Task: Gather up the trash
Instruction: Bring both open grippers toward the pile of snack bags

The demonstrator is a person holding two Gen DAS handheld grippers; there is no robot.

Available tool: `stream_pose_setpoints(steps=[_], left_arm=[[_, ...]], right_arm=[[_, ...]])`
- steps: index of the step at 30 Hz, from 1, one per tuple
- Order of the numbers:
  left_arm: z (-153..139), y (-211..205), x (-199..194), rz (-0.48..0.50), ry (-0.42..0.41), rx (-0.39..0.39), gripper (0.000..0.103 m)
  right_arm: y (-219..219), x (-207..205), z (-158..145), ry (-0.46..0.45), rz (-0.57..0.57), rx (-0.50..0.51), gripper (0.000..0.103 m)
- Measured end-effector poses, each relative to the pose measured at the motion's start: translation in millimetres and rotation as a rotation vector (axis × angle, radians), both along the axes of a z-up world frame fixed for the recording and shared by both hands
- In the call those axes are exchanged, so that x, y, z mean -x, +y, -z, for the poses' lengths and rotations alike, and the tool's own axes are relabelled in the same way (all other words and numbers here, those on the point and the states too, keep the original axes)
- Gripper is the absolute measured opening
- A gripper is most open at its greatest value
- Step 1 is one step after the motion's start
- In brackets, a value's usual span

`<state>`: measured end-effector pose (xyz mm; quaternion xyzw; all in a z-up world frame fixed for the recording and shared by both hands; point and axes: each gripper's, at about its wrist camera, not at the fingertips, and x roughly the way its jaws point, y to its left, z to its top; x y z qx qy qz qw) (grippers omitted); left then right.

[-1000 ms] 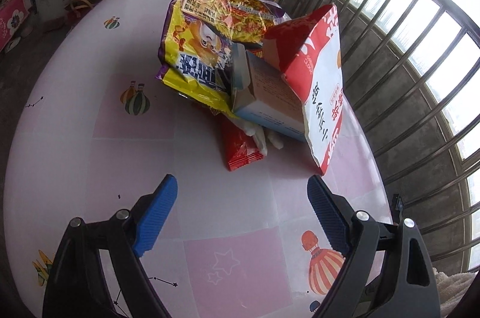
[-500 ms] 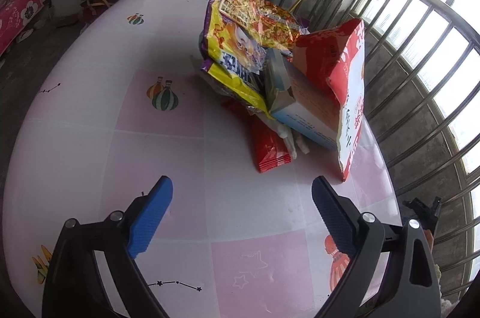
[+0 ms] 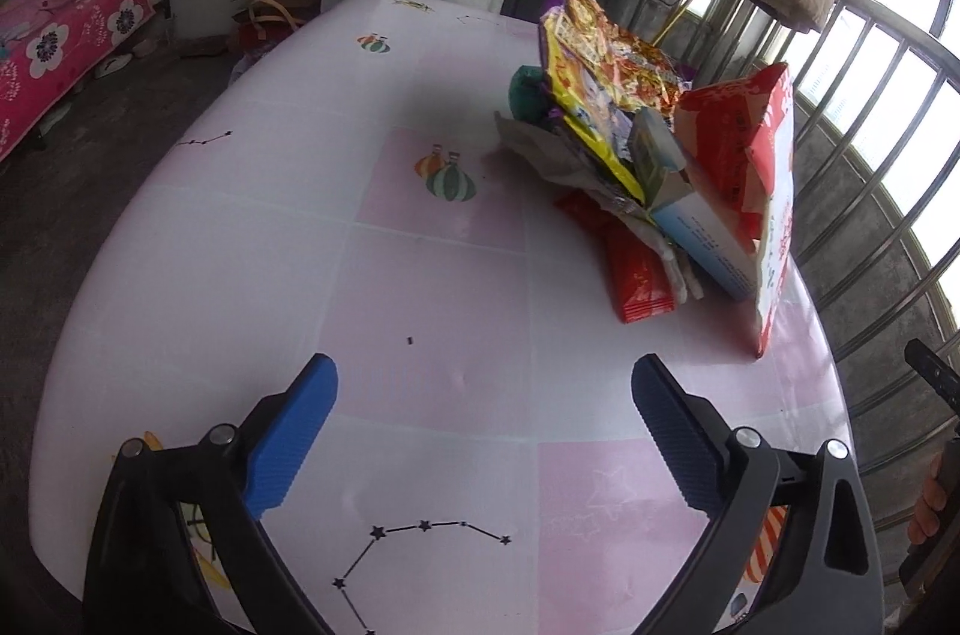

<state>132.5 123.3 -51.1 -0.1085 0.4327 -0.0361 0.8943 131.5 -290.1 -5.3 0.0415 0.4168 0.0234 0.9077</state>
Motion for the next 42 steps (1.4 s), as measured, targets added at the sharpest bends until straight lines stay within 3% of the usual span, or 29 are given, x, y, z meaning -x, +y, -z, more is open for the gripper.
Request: stream_pose_setpoints(steps=[6, 11, 16, 32, 42], left_arm=[[16.7, 18.2, -6.6, -0.062, 0.040, -0.024, 0.097], [27.1, 16.0, -13.4, -0.046, 0.041, -0.111, 0.097], [36.4, 2.8, -15.0, 0.018, 0.032, -0.235, 0.097], [38.3, -0.7, 0.2, -0.008, 0.004, -0.250, 0.097], [37.1, -10.6, 8.7, -0.015, -0.051, -0.331, 0.097]], right_arm=[[92.6, 3.7, 30.2, 0.101, -0.175, 0.017, 0.095], [132.1, 2.7, 54.4, 0.181, -0.220, 0.037, 0.095], [140.2, -3.4, 65.9, 0.209, -0.183, 0.086, 0.095], [143.0, -20.7, 71.8, 0.204, -0.121, 0.085, 0.095], [147.5, -24.8, 75.9, 0.189, -0.116, 0.086, 0.095]])
